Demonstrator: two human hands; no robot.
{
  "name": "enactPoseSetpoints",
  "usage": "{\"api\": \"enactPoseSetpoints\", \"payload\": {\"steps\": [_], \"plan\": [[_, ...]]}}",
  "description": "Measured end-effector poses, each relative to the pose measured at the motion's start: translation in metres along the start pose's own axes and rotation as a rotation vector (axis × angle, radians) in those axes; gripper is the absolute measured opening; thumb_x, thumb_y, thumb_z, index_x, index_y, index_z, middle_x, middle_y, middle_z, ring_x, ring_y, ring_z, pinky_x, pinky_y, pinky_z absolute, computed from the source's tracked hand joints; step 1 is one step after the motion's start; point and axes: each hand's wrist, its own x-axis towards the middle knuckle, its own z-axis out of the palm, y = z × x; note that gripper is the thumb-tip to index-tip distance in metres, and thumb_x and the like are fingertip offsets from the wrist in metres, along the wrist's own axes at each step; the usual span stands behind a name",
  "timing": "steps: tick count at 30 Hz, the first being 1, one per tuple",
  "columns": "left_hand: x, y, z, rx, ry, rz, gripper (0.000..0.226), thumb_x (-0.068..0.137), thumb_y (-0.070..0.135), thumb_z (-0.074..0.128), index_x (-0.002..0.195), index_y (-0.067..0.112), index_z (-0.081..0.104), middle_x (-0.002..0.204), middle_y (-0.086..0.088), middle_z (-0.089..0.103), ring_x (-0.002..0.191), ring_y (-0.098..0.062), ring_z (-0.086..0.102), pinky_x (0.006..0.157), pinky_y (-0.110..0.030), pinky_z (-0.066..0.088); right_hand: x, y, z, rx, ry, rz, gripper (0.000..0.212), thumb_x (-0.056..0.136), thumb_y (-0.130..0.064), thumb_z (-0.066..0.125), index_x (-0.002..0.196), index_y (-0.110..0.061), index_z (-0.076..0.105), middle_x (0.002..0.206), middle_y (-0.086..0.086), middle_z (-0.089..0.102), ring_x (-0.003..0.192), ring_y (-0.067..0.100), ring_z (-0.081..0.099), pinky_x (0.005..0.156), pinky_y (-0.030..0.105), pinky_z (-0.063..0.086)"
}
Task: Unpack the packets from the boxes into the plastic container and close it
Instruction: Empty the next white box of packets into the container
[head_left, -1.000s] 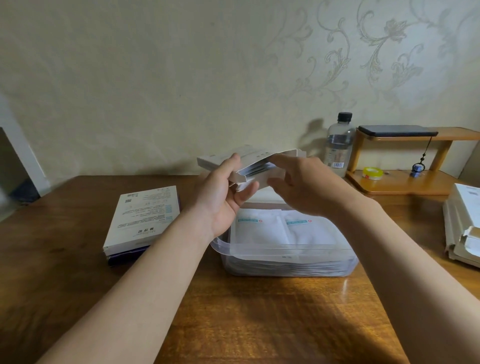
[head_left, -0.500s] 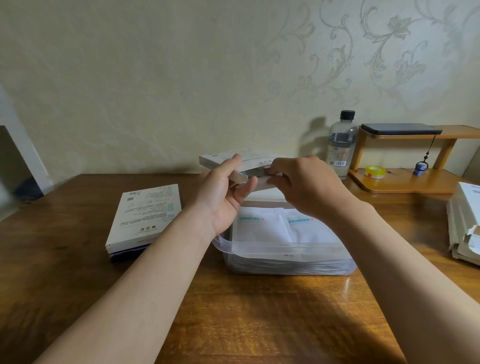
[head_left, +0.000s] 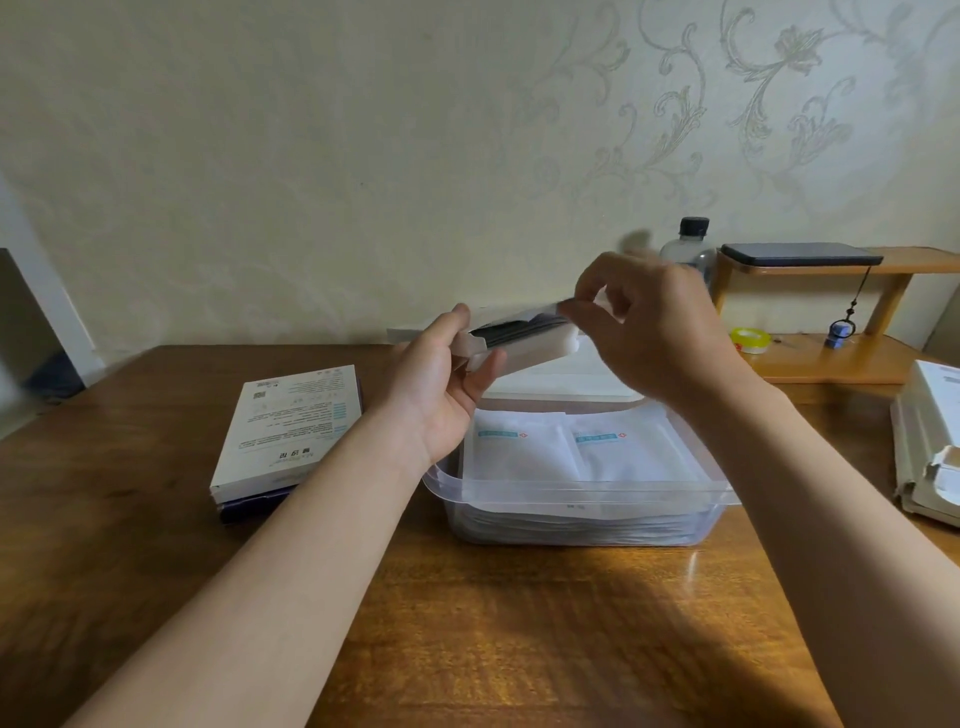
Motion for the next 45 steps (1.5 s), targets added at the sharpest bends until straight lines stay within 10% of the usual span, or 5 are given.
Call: {"api": "enactPoseSetpoints", "payload": {"steps": [5, 16, 25, 45], "plan": [[0.004, -0.001, 0.000, -0.004, 0.004, 0.001, 0.008, 0.098, 0.015, 0.066, 0.098, 0.008, 0.063, 0.106, -0.014, 0.059, 0.094, -0.028, 0.062, 0.043, -0.021, 0.054, 0.004, 0.003, -0.006, 0.177, 0.108, 0.144, 0.014, 0.091, -0.026, 0.067, 0.083, -0.020, 0.057, 0.091, -0.001, 0.057, 0.087, 0.012, 0.055, 0.075, 0.020, 0.043], [0.008, -0.002, 0.000, 0.031, 0.017, 0.032, 0.022, 0.098, 0.014, 0.066, 0.078, 0.009, 0.058, 0.063, -0.001, 0.050, 0.059, -0.012, 0.055, 0.045, -0.020, 0.054, 0.015, 0.018, -0.020, 0.339, 0.527, 0.295, 0.005, 0.086, -0.021, 0.063, 0.088, -0.024, 0.060, 0.076, -0.013, 0.056, 0.069, 0.011, 0.050, 0.062, 0.022, 0.038], [0.006, -0.002, -0.001, 0.011, 0.051, 0.034, 0.013, 0.094, 0.014, 0.071, 0.085, 0.010, 0.062, 0.072, -0.001, 0.048, 0.065, -0.010, 0.051, 0.047, -0.021, 0.055, 0.004, 0.051, -0.033, 0.246, -0.109, 0.581, 0.014, 0.092, -0.011, 0.059, 0.078, -0.014, 0.062, 0.066, 0.000, 0.050, 0.061, 0.014, 0.044, 0.055, 0.023, 0.035], [-0.003, 0.001, 0.002, -0.006, 0.016, 0.017, 0.017, 0.096, 0.016, 0.068, 0.084, 0.008, 0.060, 0.046, 0.002, 0.058, 0.043, -0.009, 0.061, 0.046, -0.020, 0.055, -0.010, 0.044, -0.008, -0.250, -0.621, 0.382, 0.021, 0.085, -0.026, 0.073, 0.106, -0.023, 0.070, 0.098, 0.001, 0.064, 0.086, 0.022, 0.061, 0.064, 0.027, 0.046]]}}
